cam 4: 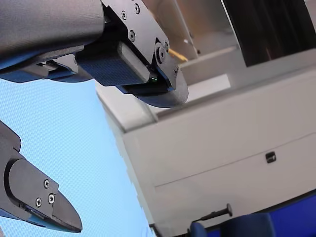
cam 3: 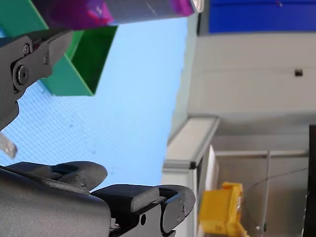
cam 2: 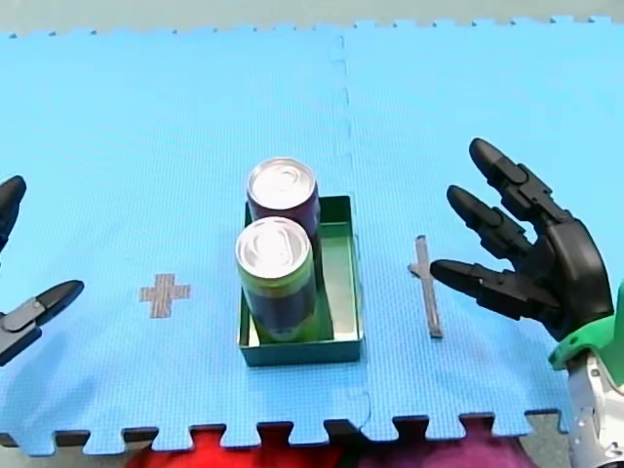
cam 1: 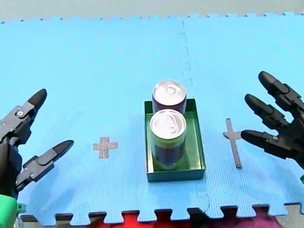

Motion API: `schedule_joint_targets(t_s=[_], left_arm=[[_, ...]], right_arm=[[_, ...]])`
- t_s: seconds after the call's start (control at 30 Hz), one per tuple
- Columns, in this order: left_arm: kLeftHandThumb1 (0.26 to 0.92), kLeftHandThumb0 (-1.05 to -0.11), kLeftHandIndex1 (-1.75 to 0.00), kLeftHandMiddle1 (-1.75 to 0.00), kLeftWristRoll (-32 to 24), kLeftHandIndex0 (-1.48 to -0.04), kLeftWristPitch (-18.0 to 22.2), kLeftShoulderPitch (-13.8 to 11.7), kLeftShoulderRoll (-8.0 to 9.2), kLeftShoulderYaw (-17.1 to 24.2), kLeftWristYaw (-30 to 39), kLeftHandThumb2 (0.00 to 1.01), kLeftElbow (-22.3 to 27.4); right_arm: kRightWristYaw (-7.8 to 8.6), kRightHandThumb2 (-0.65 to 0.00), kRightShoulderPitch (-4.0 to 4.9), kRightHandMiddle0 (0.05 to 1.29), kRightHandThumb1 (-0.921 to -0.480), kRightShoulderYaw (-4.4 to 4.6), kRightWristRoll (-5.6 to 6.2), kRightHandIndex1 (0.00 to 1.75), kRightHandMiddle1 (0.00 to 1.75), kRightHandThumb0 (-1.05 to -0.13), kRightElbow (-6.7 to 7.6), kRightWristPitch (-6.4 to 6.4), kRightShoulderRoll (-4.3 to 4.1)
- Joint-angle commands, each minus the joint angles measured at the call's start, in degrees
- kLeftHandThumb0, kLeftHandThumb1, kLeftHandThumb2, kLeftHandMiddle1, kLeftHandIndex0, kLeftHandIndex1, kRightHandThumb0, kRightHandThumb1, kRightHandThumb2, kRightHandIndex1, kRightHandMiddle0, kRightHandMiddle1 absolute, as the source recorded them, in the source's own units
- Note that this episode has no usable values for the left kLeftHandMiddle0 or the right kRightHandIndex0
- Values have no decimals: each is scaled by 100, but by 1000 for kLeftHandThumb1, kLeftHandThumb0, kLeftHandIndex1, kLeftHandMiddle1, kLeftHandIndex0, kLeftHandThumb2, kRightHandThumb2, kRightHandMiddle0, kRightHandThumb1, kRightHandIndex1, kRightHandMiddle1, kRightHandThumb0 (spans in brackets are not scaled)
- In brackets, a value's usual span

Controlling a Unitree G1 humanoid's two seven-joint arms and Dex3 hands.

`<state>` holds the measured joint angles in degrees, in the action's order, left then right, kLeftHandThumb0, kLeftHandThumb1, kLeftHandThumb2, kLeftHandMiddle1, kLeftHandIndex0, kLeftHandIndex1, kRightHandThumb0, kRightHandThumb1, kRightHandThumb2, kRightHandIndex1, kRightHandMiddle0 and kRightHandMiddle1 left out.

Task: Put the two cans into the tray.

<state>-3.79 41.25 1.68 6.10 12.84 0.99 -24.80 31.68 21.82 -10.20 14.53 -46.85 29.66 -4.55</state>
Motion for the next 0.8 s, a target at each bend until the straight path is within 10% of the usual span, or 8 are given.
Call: schedule_joint_targets(t_s=[0.0,0.77], left_arm=[[657,-897,-6,-11,-25,-653,6,22,-9,-35,21,0,-5],[649,-858,0,-5,-85,-650,-152,8,-172,-217,120,0,101]], right_arm=[[-7,0,11,361,-682,1,-10,4,1,-713,-21,46,-17],[-42,-1,-57,355,-688,81,-93,0,0,-674,78,95,-19]])
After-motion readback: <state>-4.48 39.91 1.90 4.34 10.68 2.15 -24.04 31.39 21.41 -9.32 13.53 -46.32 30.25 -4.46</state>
